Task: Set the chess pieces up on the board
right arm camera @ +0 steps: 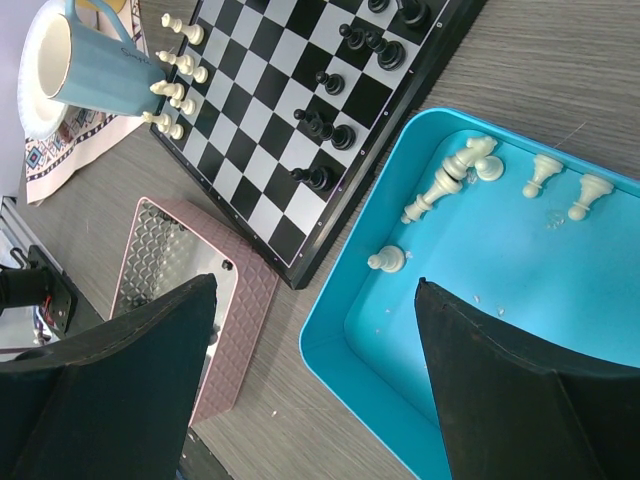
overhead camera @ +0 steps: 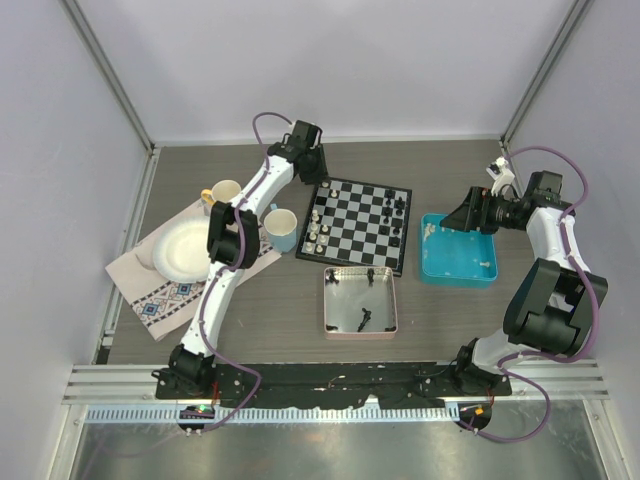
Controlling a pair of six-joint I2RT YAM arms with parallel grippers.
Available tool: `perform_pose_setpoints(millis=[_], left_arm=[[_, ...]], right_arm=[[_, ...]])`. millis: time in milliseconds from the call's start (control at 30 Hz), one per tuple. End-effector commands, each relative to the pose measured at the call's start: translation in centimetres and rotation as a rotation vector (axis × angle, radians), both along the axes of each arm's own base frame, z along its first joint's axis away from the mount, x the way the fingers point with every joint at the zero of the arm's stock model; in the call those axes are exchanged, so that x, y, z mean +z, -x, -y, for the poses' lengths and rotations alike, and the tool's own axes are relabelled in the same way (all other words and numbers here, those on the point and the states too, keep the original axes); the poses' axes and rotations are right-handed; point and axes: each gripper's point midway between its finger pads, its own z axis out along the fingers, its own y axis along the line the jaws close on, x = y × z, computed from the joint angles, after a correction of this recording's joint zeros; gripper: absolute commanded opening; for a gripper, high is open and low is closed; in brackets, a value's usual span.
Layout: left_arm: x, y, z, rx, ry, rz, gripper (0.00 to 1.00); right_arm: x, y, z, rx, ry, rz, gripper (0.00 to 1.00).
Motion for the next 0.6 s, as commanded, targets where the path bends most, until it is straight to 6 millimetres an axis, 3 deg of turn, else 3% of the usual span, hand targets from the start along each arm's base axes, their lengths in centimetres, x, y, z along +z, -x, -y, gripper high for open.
perform_pose_setpoints(millis=[0, 567], left_arm=[[2.03, -1.37, 0.23, 0.013, 0.041, 0.057, 0.32], [2.3, -1.94, 0.07, 0.044, 0.038, 0.077, 0.21]], right_arm=[[0.35, -0.22, 0.02, 0.017, -0.003, 0.031, 0.86], [0.22, -0.15, 0.0, 0.02, -0.004, 0.027, 0.86]])
